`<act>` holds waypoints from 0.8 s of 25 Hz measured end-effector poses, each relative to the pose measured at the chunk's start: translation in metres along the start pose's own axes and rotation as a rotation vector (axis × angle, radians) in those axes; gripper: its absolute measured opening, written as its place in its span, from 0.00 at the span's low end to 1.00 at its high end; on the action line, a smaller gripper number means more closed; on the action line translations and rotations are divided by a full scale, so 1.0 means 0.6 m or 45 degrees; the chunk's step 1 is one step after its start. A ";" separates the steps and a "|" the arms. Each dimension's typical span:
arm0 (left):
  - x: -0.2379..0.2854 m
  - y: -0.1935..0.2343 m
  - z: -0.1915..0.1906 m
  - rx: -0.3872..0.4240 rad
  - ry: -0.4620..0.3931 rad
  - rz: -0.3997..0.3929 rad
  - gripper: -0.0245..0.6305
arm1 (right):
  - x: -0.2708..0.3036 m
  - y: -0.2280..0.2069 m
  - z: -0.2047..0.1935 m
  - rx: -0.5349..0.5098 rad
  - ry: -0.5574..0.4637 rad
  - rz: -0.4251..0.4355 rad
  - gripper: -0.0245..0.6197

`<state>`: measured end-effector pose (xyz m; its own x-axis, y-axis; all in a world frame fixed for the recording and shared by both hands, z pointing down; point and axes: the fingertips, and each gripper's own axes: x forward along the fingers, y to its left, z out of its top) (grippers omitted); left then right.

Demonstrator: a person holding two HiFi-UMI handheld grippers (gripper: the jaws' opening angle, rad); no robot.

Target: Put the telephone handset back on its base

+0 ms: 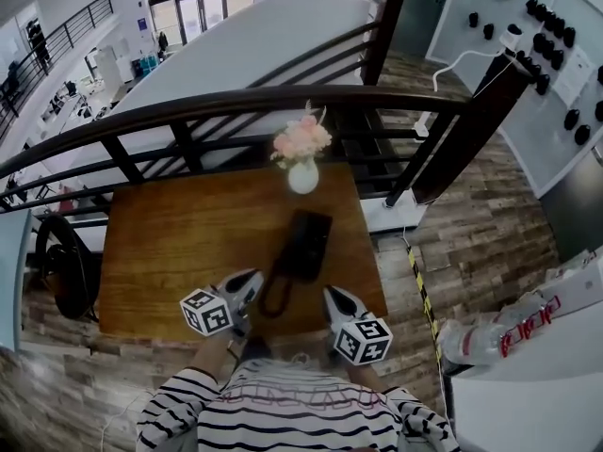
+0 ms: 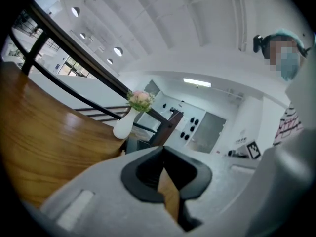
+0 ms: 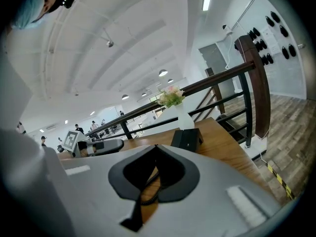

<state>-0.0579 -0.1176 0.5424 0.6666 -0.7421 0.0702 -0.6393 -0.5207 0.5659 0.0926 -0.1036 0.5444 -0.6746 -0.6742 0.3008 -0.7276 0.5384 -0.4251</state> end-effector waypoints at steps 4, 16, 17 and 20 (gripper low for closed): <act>-0.024 -0.024 0.004 0.034 -0.022 0.019 0.04 | -0.005 0.009 0.001 -0.019 0.002 0.018 0.04; -0.059 -0.080 0.005 0.077 -0.069 0.022 0.04 | -0.031 0.027 -0.008 -0.049 0.017 0.038 0.04; -0.061 -0.084 0.004 0.080 -0.071 0.024 0.04 | -0.034 0.028 -0.010 -0.051 0.018 0.039 0.04; -0.067 -0.090 -0.001 0.093 -0.082 0.053 0.04 | -0.041 0.030 -0.013 -0.056 0.022 0.045 0.04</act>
<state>-0.0501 -0.0592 0.5092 0.6143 -0.7881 0.0383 -0.6939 -0.5165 0.5017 0.0952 -0.0732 0.5360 -0.7015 -0.6458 0.3014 -0.7080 0.5833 -0.3981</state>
